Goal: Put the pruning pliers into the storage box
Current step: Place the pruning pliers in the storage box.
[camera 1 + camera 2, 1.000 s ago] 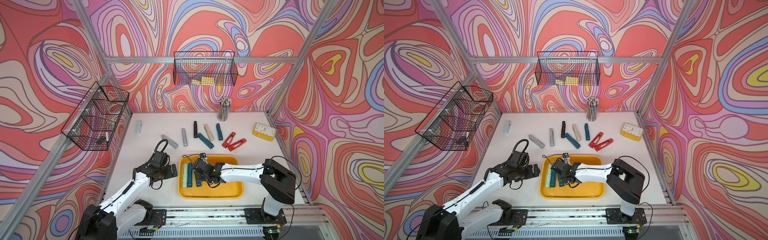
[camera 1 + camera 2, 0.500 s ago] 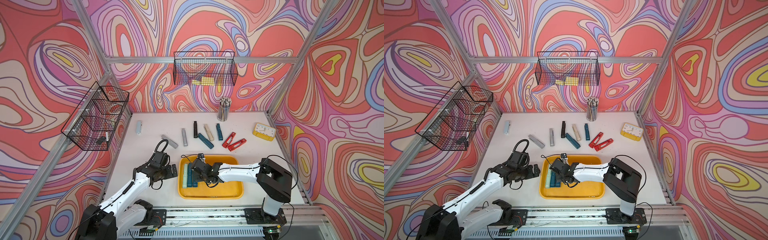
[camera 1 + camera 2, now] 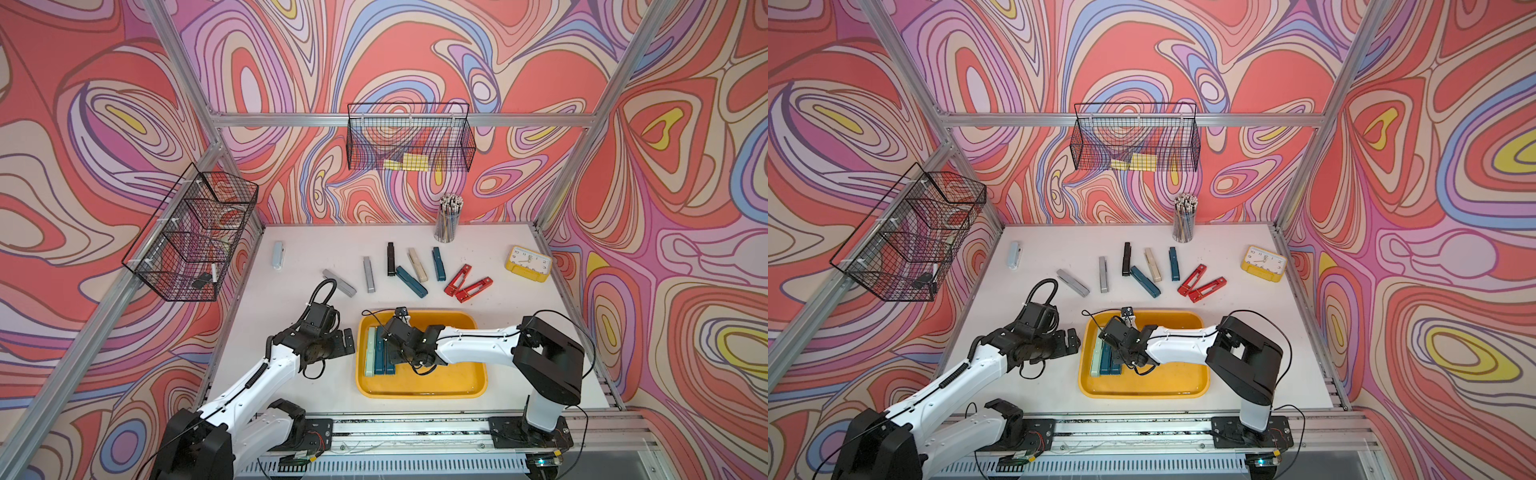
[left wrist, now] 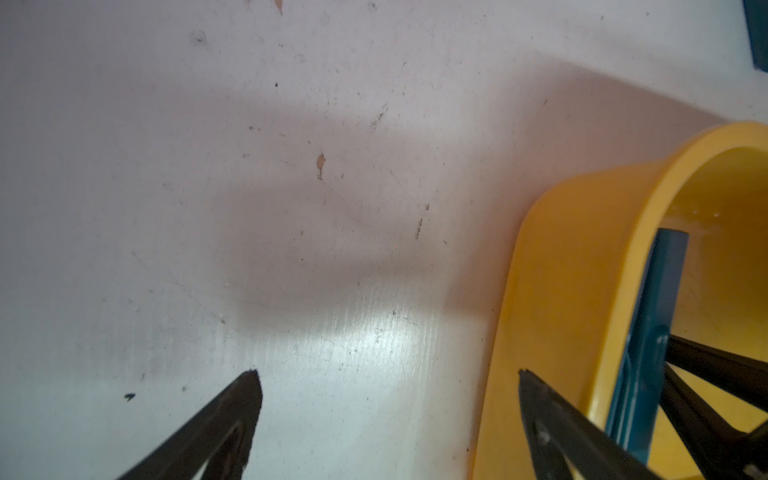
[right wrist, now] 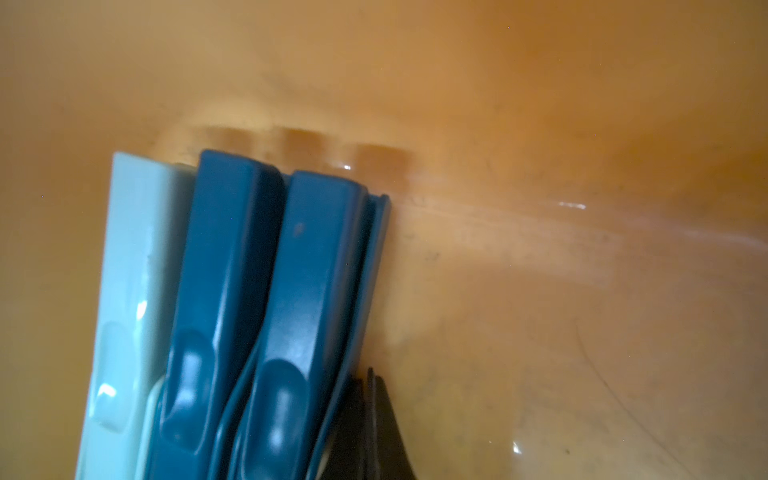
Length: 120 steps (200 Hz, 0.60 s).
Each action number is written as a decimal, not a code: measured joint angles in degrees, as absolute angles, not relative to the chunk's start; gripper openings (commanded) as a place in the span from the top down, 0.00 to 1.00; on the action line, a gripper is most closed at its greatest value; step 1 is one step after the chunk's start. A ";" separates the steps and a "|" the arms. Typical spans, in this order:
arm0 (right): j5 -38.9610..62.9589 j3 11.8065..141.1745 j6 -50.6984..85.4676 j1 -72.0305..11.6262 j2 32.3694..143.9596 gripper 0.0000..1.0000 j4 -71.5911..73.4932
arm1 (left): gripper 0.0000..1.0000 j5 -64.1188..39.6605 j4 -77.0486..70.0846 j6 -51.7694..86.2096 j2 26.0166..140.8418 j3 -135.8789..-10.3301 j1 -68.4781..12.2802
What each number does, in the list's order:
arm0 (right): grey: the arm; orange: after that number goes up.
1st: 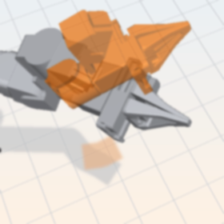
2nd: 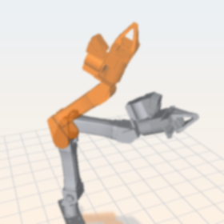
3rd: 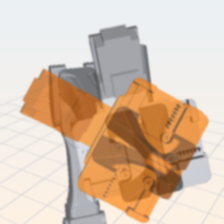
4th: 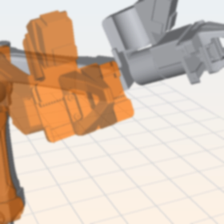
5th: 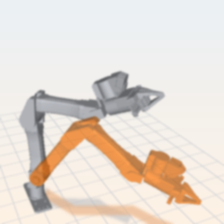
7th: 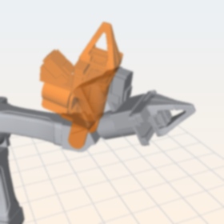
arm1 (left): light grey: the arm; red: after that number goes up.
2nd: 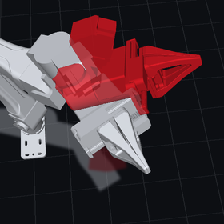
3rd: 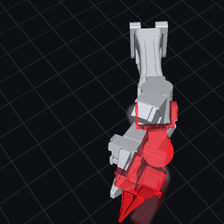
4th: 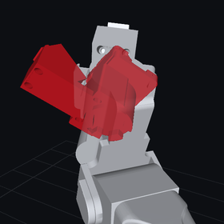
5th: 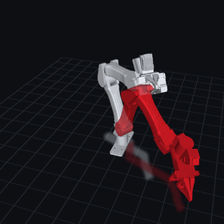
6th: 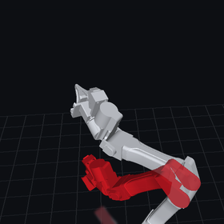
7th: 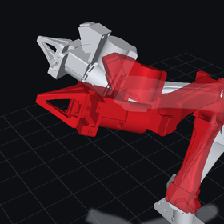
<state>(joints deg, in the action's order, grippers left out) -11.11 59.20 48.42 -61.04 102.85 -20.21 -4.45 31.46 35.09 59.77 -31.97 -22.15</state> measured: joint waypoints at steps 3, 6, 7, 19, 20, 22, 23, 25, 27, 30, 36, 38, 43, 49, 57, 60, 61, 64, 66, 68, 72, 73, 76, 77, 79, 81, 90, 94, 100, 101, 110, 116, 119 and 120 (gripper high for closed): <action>-11.11 59.20 48.42 -61.04 102.85 1.00 -20.23 | 0.02 -4.45 31.46 35.11 59.77 -31.97 -22.15; -11.14 59.22 48.45 -61.04 102.85 1.00 -20.29 | 0.02 -4.45 31.46 35.09 59.77 -31.97 -22.15; -11.14 59.22 48.42 -61.04 102.85 1.00 -20.29 | 0.02 -4.45 31.46 35.11 59.77 -31.97 -22.15; -11.22 59.31 48.45 -61.04 102.85 1.00 -20.67 | 0.02 -4.43 31.46 35.11 59.77 -31.97 -22.15; -11.25 59.33 48.45 -61.04 102.85 1.00 -20.71 | 0.02 -4.43 31.46 35.11 59.77 -31.97 -22.15; -11.33 59.35 48.45 -61.04 102.85 1.00 -20.82 | 0.02 -4.43 31.46 35.11 59.77 -31.97 -22.15; -11.33 59.35 48.45 -61.04 102.85 1.00 -20.86 | 0.02 -4.43 31.46 35.11 59.77 -31.97 -22.15; -11.35 59.35 48.47 -61.04 102.85 1.00 -20.95 | 0.02 -4.43 31.46 35.11 59.77 -31.97 -22.15; -11.46 59.35 48.47 -61.04 102.85 1.00 -21.06 | 0.02 -4.43 31.46 35.11 59.77 -31.97 -22.15; -11.57 59.35 48.47 -61.04 102.85 1.00 -21.26 | 0.02 -4.43 31.46 35.11 59.77 -31.97 -22.15; -11.86 59.35 48.49 -61.04 102.69 1.00 -21.76 | 0.02 -4.38 31.46 35.11 59.77 -31.97 -22.15; -11.90 59.35 48.49 -61.04 102.63 1.00 -21.89 | 0.02 -4.38 31.48 35.11 59.77 -31.97 -22.15; -12.21 59.35 48.53 -61.04 102.37 1.00 -22.41 | 0.02 -4.25 31.48 35.11 59.77 -31.97 -22.15; -12.58 59.33 48.53 -61.04 101.91 1.00 -22.92 | 0.02 -4.01 31.53 35.11 59.77 -31.97 -22.15; -13.04 59.33 48.62 -61.04 100.88 1.00 -23.88 | 0.01 -3.75 31.55 35.11 59.77 -31.97 -22.15; -13.23 59.33 48.66 -61.04 100.38 1.00 -24.16 | 0.01 -3.62 31.55 35.11 59.77 -31.97 -22.15; -13.28 59.33 48.66 -61.04 100.27 1.00 -24.25 | 0.01 -3.57 31.55 35.11 59.77 -31.97 -22.15; -13.45 59.33 48.69 -61.04 99.81 1.00 -24.56 | 0.01 -3.46 31.57 35.11 59.77 -31.99 -22.15; -13.63 59.33 48.71 -61.04 99.37 1.00 -24.80 | 0.01 -3.36 31.59 35.11 59.77 -31.99 -22.15; -13.78 59.33 48.71 -61.04 99.00 1.00 -25.02 | 0.01 -3.31 31.59 35.11 59.77 -31.99 -22.15; -14.00 59.33 48.71 -61.04 98.32 1.00 -25.34 | 0.01 -3.14 31.66 35.11 59.77 -31.99 -22.15; -14.06 59.33 48.71 -61.04 98.19 1.00 -25.41 | 0.01 -3.07 31.68 35.11 59.77 -31.99 -22.15; -14.28 59.33 48.71 -61.04 97.60 1.00 -25.71 | 0.01 -2.94 31.73 35.11 59.77 -31.99 -22.15; -14.33 59.33 48.71 -61.04 97.47 1.00 -25.78 | 0.01 -2.90 31.73 35.11 59.77 -31.99 -22.15; -14.48 59.33 48.71 -61.04 97.06 1.00 -26.00 | 0.01 -2.85 31.77 35.11 59.77 -31.99 -22.15; -14.63 59.35 48.69 -61.04 96.62 1.00 -26.24 | 0.01 -2.79 31.81 35.11 59.77 -31.99 -22.15; -15.22 59.46 48.60 -61.04 95.31 1.00 -27.33 | 0.01 -2.57 32.01 35.11 59.77 -31.99 -22.15; -15.46 59.61 48.51 -61.04 94.76 1.00 -27.97 | 0.01 -2.46 32.12 35.11 59.77 -32.01 -22.15; -15.79 60.01 48.40 -60.95 94.15 1.00 -28.97 | 0.01 -2.42 32.29 35.11 59.77 -32.05 -22.15; -15.88 60.12 48.31 -60.90 94.02 1.00 -29.23 | 0.01 -2.39 32.34 35.11 59.77 -32.05 -22.15; -16.29 60.97 47.86 -60.71 93.47 1.00 -30.72 | 0.01 -2.28 32.77 35.11 59.70 -32.18 -22.15; -16.43 61.67 47.37 -60.40 93.21 1.00 -31.64 | 0.01 -2.26 33.26 35.11 59.57 -32.38 -22.15; -16.51 62.06 47.11 -60.27 93.06 1.00 -32.05 | 0.01 -2.26 33.54 35.11 59.44 -32.53 -22.15; -16.51 62.15 47.05 -60.20 93.01 1.00 -32.18 | 0.01 -2.26 33.65 35.11 59.40 -32.58 -22.15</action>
